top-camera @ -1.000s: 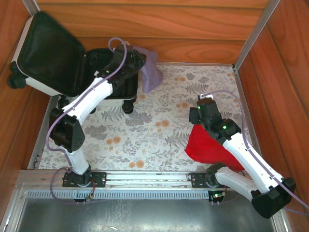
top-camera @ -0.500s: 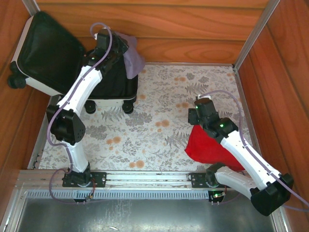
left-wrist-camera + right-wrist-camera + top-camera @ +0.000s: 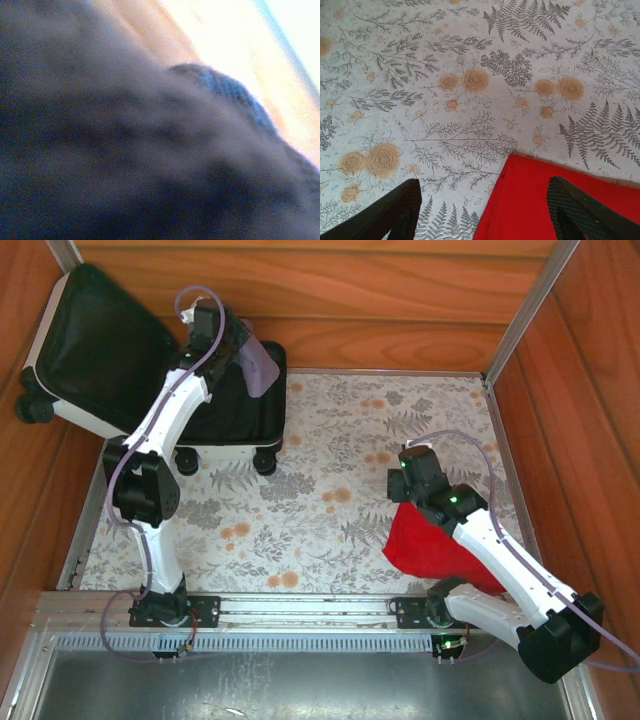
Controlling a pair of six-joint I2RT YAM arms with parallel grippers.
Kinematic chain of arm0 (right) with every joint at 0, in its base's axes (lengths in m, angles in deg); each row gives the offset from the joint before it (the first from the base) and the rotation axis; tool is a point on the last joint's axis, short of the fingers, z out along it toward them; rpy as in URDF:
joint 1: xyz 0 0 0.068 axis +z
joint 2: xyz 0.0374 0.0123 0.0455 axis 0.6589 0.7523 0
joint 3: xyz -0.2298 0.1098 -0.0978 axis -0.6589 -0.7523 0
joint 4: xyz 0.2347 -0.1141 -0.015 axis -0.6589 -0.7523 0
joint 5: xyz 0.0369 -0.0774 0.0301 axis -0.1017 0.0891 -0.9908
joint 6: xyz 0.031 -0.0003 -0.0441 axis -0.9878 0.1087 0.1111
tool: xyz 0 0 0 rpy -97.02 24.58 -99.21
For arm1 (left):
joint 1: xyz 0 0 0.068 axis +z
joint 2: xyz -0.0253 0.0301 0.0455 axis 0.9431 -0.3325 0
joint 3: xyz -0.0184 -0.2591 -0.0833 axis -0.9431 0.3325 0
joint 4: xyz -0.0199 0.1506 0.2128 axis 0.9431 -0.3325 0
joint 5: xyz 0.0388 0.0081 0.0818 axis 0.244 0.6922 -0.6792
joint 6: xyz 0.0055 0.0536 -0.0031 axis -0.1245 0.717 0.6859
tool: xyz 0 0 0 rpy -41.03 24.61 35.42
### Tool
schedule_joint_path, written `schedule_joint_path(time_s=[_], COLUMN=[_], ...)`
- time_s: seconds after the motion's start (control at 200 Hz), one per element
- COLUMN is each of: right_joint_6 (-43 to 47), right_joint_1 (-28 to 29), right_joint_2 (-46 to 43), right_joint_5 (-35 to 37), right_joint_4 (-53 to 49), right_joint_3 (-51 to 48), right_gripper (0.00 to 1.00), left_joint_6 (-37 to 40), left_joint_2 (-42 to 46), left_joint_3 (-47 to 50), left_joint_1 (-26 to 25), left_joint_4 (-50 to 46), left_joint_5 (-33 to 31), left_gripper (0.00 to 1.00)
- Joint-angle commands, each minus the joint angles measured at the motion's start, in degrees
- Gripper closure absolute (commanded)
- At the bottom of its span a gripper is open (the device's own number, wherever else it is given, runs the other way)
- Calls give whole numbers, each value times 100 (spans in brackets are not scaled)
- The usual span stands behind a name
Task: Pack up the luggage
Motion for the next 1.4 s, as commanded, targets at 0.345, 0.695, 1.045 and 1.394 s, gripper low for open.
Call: schedule_joint_path(time_s=[0.345,0.695,1.045,1.394], right_joint_6=[-334,-334,-246,-286], right_joint_1=[-37,-37,-46,-48], right_joint_2=[334,548,504,539], right_joint_5=[-337,-330,-192,-214], right_joint_4=[367,422,388,382], right_joint_3=[-347,-380,-438,-473], right_gripper=[29,29,29,29], left_joint_6=[-244,-742,-732,-1462], left_joint_2=[-1054,-2071,-2622,-3118], left_joint_3=[-1665,-3201,-3931,-4313], left_joint_1=[215,270,357,373], left_joint_4=[214,-83,-143,701], left_joint_5=[-190,-58,17,503], left_gripper=[100,100,100,100])
